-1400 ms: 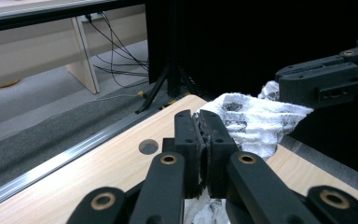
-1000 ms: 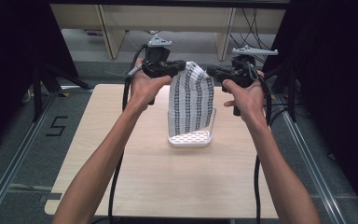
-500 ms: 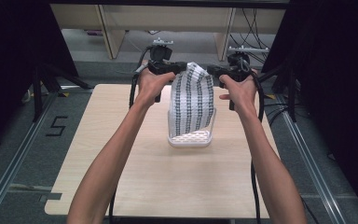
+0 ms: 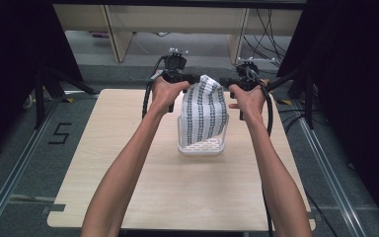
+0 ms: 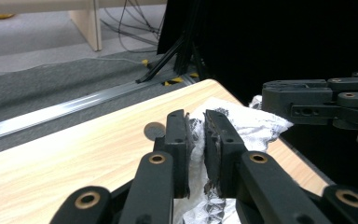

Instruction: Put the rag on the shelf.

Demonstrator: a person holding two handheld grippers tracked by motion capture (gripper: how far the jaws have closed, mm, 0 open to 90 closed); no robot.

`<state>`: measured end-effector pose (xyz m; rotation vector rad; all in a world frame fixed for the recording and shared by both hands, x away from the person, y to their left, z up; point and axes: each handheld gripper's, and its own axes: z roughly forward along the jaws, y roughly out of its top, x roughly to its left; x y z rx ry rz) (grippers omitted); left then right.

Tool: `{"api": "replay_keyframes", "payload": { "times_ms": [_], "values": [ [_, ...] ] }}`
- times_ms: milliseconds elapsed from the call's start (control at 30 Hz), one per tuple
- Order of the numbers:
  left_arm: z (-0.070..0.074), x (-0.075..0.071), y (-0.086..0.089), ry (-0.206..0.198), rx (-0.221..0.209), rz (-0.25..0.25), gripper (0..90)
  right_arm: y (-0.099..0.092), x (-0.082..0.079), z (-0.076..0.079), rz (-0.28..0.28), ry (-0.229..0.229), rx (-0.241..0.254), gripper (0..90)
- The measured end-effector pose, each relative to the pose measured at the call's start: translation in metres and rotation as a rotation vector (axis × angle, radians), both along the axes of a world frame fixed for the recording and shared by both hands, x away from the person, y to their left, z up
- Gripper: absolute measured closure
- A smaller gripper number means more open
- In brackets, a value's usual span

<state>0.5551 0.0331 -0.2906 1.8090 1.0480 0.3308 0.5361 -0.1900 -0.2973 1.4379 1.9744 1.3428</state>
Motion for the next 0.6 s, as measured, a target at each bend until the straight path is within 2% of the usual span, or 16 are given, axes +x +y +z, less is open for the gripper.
{"api": "replay_keyframes", "payload": {
  "times_ms": [133, 167, 200, 267, 333, 367, 433, 533, 600],
  "values": [
    [-0.004, 0.003, 0.001, 0.016, 0.011, 0.027, 76.2, 0.001, 0.004, -0.007, 0.002, 0.009, -0.005, 77.8],
    [-0.005, 0.004, 0.001, 0.022, 0.02, 0.044, 71.3, 0.001, 0.005, -0.008, 0.003, 0.021, -0.005, 75.8],
    [-0.006, 0.005, 0.001, 0.031, 0.028, 0.061, 62.4, 0.002, 0.005, -0.01, -0.009, 0.029, -0.004, 72.9],
    [-0.008, 0.006, 0.001, 0.054, 0.028, 0.077, 52.3, 0.003, 0.005, -0.01, -0.012, 0.02, -0.029, 69.9],
    [-0.011, 0.008, 0.002, 0.092, 0.047, 0.079, 42.2, 0.003, 0.004, -0.01, -0.008, 0.016, -0.038, 68.1],
    [-0.011, 0.008, 0.002, 0.092, 0.047, 0.079, 39.9, 0.003, 0.004, -0.01, -0.008, 0.016, -0.038, 68.1],
    [-0.016, 0.007, 0.003, 0.096, 0.07, 0.066, 40.5, 0.004, 0.003, -0.009, -0.003, 0.011, -0.039, 65.9],
    [-0.018, 0.006, 0.008, 0.099, 0.066, 0.069, 40.1, 0.003, 0.002, -0.008, -0.001, 0.016, -0.05, 64.2],
    [-0.018, 0.005, 0.009, 0.102, 0.071, 0.066, 40.1, 0.003, 0.001, -0.008, -0.005, 0.026, -0.039, 64.0]
  ]
}}
